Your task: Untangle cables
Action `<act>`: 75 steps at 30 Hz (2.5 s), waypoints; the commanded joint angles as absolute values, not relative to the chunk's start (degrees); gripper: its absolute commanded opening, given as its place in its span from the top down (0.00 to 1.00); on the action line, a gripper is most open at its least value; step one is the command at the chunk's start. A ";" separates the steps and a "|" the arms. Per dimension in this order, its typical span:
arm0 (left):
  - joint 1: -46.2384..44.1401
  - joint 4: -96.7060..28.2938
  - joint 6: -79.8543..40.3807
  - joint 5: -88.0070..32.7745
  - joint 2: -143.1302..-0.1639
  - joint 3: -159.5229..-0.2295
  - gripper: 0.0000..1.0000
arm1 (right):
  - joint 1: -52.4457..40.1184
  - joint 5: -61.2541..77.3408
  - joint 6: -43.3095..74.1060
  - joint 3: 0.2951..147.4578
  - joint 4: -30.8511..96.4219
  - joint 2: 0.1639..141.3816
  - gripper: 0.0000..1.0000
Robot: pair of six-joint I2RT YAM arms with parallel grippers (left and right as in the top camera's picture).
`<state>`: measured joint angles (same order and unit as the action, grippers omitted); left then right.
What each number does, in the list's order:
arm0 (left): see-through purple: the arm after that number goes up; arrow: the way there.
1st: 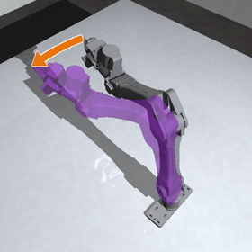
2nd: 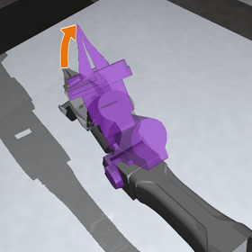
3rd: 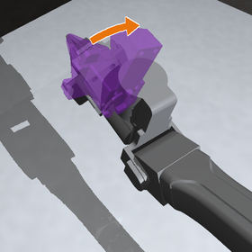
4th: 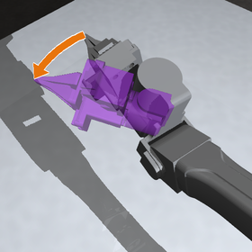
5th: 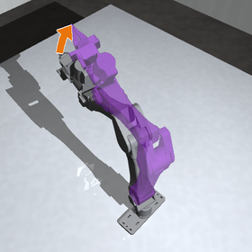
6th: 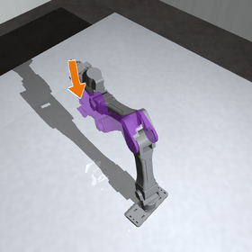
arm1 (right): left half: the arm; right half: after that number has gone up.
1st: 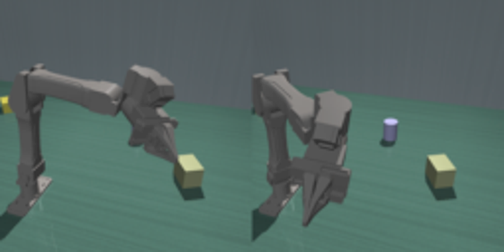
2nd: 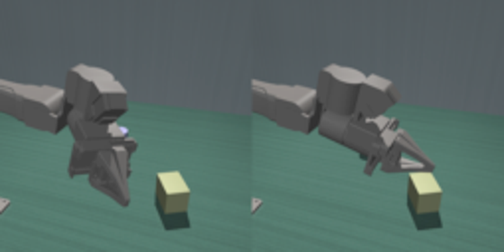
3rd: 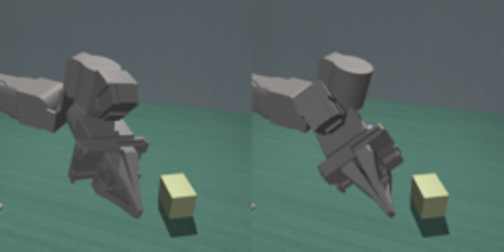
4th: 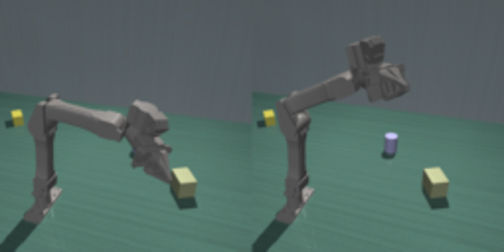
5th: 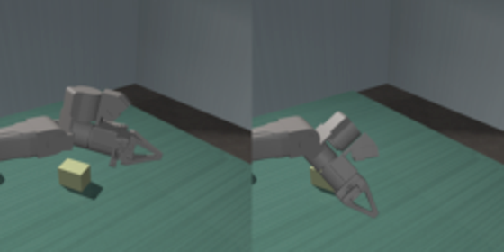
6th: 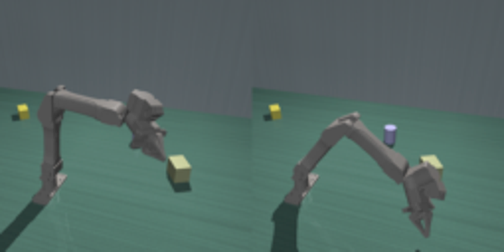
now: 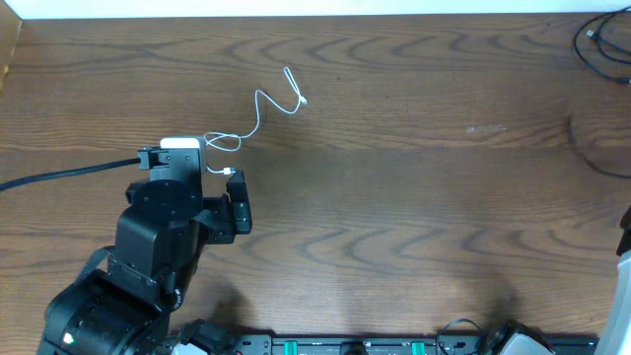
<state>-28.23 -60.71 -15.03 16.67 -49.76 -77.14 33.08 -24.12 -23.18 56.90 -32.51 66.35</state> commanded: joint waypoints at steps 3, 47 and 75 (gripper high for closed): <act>-27.99 -60.82 -15.55 17.06 -49.74 -77.08 0.07 | 32.42 -27.14 -43.40 60.03 -35.05 73.08 0.99; -27.99 -59.31 -15.57 17.02 -59.57 -77.08 0.07 | 60.31 -17.04 -20.34 77.19 -6.72 104.33 0.98; -27.99 -61.52 -15.53 17.04 -60.23 -77.08 0.07 | 61.21 -6.87 -8.78 77.19 17.41 108.88 0.01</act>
<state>-28.23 -61.36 -15.20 16.64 -60.27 -77.14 61.04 -9.43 -12.43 76.69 14.87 109.27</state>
